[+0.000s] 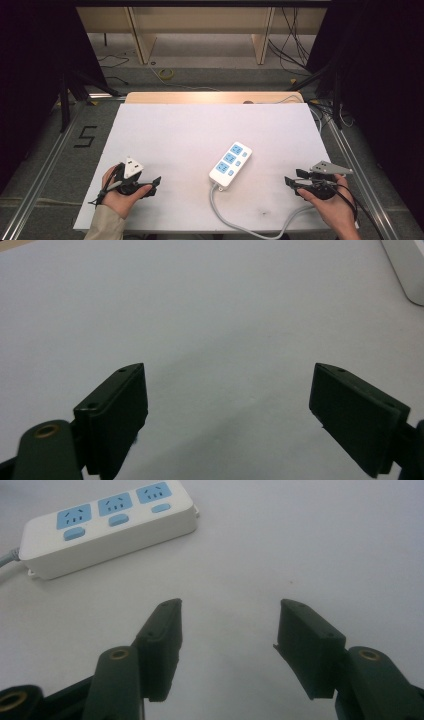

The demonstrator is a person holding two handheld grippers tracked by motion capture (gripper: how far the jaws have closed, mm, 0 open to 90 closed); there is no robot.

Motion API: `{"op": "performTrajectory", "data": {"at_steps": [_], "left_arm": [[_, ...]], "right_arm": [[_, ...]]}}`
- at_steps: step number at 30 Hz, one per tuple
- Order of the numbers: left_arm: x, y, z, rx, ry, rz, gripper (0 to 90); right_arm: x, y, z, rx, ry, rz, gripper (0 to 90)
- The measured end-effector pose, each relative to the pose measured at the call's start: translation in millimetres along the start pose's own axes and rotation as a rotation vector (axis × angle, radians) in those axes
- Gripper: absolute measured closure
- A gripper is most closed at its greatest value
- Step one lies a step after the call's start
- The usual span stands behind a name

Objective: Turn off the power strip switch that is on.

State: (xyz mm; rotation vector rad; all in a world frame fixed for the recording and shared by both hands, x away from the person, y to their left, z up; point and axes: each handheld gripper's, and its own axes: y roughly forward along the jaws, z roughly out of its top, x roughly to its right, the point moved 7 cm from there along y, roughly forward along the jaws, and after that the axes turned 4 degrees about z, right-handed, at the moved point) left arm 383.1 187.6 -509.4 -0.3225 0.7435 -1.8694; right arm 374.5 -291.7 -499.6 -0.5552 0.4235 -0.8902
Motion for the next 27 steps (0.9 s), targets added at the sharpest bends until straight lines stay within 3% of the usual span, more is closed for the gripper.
{"op": "performTrajectory", "data": {"at_steps": [9, 18, 27], "left_arm": [[-1.1, 0.6, -0.6, 0.003, -0.001, 0.008, 15.2], [-2.1, 0.6, -0.4, 0.001, 0.014, 0.014, 15.1], [-2.3, 1.1, -0.8, -0.003, 0.016, 0.016, 15.1]], "right_arm": [[-2.6, 2.3, 1.8, -0.018, -0.035, -0.02, 44.7], [-7.8, 2.3, 6.0, -0.034, -0.057, -0.001, 61.3], [-6.2, -1.3, 13.7, -0.039, -0.073, -0.038, 80.7]]}}
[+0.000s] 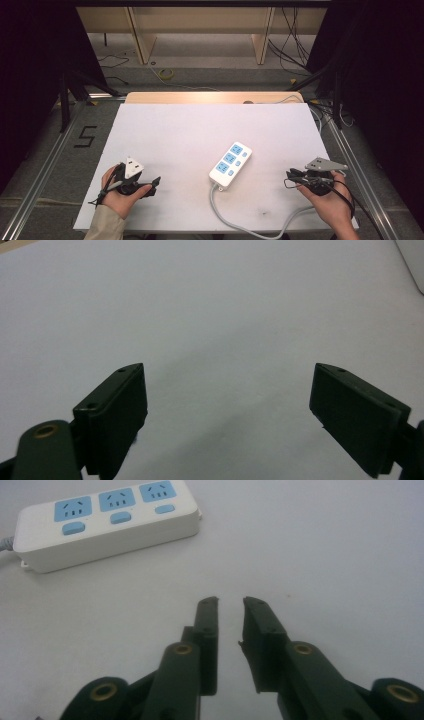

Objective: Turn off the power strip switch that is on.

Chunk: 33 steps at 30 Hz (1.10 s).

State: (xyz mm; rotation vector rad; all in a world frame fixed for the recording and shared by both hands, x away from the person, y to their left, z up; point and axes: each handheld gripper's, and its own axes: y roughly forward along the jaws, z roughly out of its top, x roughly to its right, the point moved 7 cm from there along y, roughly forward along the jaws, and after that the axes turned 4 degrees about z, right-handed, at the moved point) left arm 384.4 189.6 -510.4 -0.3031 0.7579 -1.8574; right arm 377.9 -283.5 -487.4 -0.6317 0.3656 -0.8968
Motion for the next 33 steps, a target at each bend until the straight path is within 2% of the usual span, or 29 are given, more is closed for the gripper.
{"op": "performTrajectory", "data": {"at_steps": [6, 33], "left_arm": [[-0.8, 0.5, -1.0, -0.006, 0.0, 0.0, 15.1], [0.3, 0.9, 0.0, -0.004, 0.007, 0.0, 15.2]], "right_arm": [[0.1, -0.6, 3.9, -0.007, -0.013, -0.008, 90.0], [-5.4, 8.6, 18.0, -0.048, -0.035, 0.015, 90.0]]}}
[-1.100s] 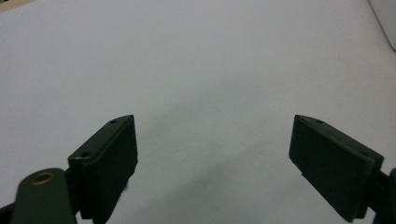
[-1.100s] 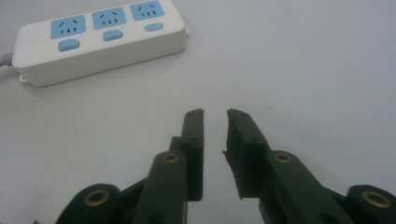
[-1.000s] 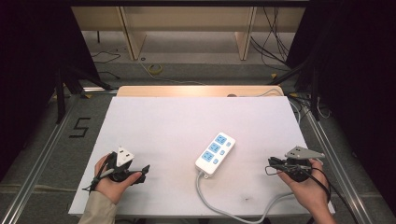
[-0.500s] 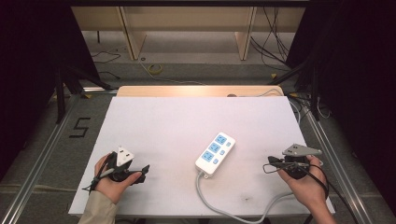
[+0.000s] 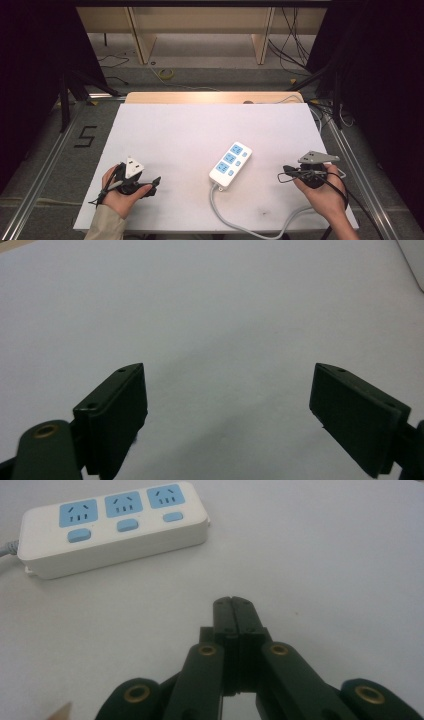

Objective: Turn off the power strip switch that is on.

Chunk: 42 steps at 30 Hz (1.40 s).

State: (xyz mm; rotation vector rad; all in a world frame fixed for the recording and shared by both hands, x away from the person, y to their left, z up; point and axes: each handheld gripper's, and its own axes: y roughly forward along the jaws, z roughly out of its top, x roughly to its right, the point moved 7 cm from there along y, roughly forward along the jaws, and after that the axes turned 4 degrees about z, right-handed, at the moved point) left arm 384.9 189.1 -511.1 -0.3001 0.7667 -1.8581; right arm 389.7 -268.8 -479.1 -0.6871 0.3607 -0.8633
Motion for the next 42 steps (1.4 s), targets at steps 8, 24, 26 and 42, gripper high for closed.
{"op": "performTrajectory", "data": {"at_steps": [8, 24, 26, 42], "left_arm": [[0.6, 0.4, 0.4, 0.002, 0.004, 0.003, 15.3], [2.9, 1.0, 1.1, 0.004, 0.013, 0.001, 15.3], [2.9, 0.8, 1.5, 0.005, 0.012, 0.001, 15.3], [3.2, 0.9, 1.8, 0.006, 0.013, 0.001, 15.4]], "right_arm": [[-2.2, 3.0, 3.6, -0.006, 0.001, 0.005, 90.0], [-4.3, 7.9, 13.5, -0.012, -0.011, 0.005, 90.0], [-4.8, 8.7, 15.0, -0.013, -0.013, 0.005, 90.0], [-6.8, 14.3, 24.3, -0.023, -0.018, 0.007, 90.0]]}}
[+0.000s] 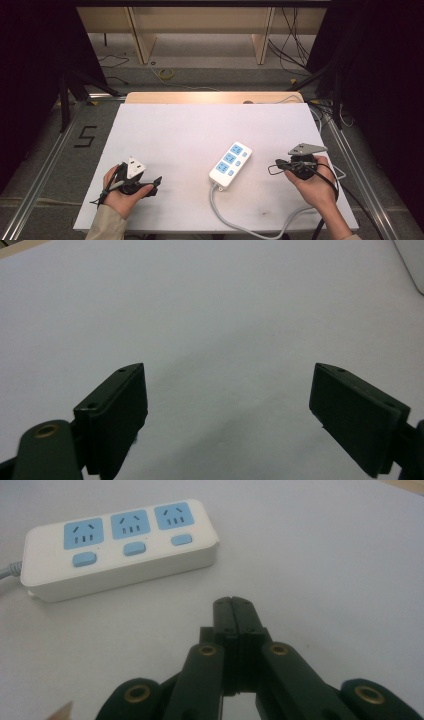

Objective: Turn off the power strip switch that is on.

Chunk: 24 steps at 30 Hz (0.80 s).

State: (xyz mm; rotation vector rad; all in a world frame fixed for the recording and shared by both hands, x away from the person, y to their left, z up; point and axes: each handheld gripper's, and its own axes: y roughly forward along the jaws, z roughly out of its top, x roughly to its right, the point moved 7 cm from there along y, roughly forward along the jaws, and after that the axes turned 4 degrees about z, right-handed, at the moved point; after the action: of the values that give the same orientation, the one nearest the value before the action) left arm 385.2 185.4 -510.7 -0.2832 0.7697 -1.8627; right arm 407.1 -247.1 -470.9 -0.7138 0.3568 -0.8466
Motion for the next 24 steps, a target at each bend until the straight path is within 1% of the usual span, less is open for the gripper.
{"op": "performTrajectory", "data": {"at_steps": [18, 24], "left_arm": [[0.4, 0.2, 0.4, -0.001, 0.002, 0.0, 15.3], [0.8, 0.2, 0.6, 0.0, 0.004, -0.002, 15.4]], "right_arm": [[-1.4, 6.0, 8.0, -0.02, -0.014, 0.002, 90.0], [-2.7, 8.1, 9.5, -0.031, -0.009, 0.008, 90.0]]}}
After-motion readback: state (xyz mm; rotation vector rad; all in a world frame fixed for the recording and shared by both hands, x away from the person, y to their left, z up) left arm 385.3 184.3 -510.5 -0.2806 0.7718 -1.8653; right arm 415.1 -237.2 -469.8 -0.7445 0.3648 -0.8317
